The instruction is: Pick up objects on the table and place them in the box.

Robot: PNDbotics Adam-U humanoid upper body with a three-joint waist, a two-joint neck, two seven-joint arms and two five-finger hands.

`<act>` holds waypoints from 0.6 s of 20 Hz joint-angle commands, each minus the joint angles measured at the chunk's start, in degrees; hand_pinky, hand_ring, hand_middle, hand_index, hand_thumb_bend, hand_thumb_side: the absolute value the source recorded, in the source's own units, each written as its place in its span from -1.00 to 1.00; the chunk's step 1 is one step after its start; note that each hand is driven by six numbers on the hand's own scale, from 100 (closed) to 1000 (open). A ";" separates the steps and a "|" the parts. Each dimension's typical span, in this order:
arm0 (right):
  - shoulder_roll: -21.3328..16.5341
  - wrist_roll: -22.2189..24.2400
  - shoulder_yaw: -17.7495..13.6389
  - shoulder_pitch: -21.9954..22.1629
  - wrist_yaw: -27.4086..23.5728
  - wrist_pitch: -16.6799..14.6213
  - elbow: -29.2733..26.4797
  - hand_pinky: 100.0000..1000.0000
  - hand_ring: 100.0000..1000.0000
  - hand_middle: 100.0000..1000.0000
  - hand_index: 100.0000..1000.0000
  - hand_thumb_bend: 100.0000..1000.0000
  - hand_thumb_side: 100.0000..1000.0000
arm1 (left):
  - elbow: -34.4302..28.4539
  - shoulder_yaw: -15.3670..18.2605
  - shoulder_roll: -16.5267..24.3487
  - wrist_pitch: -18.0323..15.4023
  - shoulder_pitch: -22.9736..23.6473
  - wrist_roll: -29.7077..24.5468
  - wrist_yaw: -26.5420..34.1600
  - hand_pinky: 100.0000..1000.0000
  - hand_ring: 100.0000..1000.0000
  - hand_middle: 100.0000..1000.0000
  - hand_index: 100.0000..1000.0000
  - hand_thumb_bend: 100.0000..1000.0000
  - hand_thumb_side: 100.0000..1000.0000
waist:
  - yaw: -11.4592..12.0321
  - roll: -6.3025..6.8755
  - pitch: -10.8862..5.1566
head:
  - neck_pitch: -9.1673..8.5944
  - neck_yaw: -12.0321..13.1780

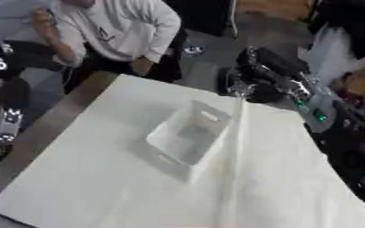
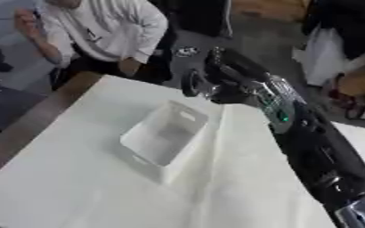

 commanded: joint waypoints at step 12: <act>-1.53 -0.09 -0.78 -4.11 5.89 -1.59 1.63 -1.00 -1.00 -1.00 -1.00 -1.00 0.61 | -0.78 -0.02 1.02 -0.26 -2.77 -0.68 0.63 0.58 0.16 0.39 0.40 -0.78 0.56 | 2.35 -1.62 1.02 | -1.38 0.86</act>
